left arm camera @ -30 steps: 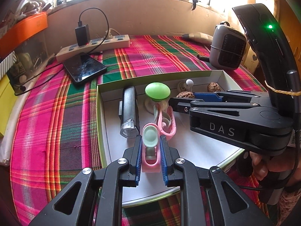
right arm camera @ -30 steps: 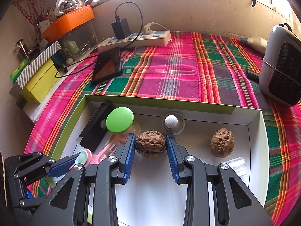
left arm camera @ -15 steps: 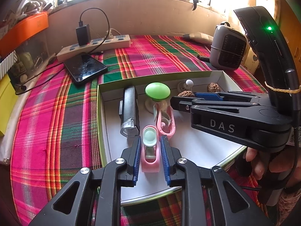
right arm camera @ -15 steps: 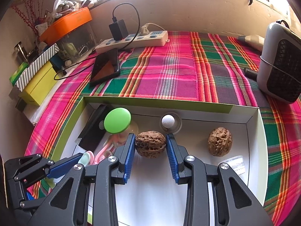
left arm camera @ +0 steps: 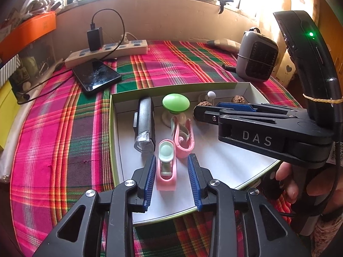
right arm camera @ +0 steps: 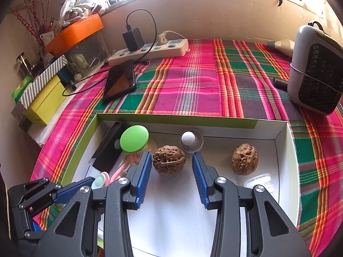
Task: Organize objects
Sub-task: 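Lower the pink holder into the box and open the left tool while the right tool releases the walnut, then withdraw both tools toward the black disc and white cable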
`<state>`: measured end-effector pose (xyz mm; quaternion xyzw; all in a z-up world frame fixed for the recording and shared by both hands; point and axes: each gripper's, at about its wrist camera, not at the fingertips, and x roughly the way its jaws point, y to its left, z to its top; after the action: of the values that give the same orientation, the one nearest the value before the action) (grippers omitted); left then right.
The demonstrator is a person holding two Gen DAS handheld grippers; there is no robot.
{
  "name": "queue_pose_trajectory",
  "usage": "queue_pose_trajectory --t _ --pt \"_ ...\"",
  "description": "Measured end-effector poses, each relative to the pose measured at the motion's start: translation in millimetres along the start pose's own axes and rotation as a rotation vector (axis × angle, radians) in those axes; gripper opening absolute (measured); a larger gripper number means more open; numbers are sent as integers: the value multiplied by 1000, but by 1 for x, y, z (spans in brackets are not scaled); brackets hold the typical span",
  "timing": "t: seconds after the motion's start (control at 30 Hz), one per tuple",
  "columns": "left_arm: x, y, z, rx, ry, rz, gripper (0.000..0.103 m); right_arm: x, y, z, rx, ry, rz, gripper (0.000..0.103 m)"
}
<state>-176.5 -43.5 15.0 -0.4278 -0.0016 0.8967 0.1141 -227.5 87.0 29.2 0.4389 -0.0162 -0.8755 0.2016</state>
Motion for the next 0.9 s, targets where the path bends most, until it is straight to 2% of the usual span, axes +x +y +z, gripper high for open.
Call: queue_pose_trajectory --t 0.37,0.9 --pt "-13 -1 -6 -36 -16 8 32 -17 1 -8 2 -26 -4 41" --pt "-52 -18 -28 -12 -66 -2 32 -67 10 -36 26 -105 -36 41"
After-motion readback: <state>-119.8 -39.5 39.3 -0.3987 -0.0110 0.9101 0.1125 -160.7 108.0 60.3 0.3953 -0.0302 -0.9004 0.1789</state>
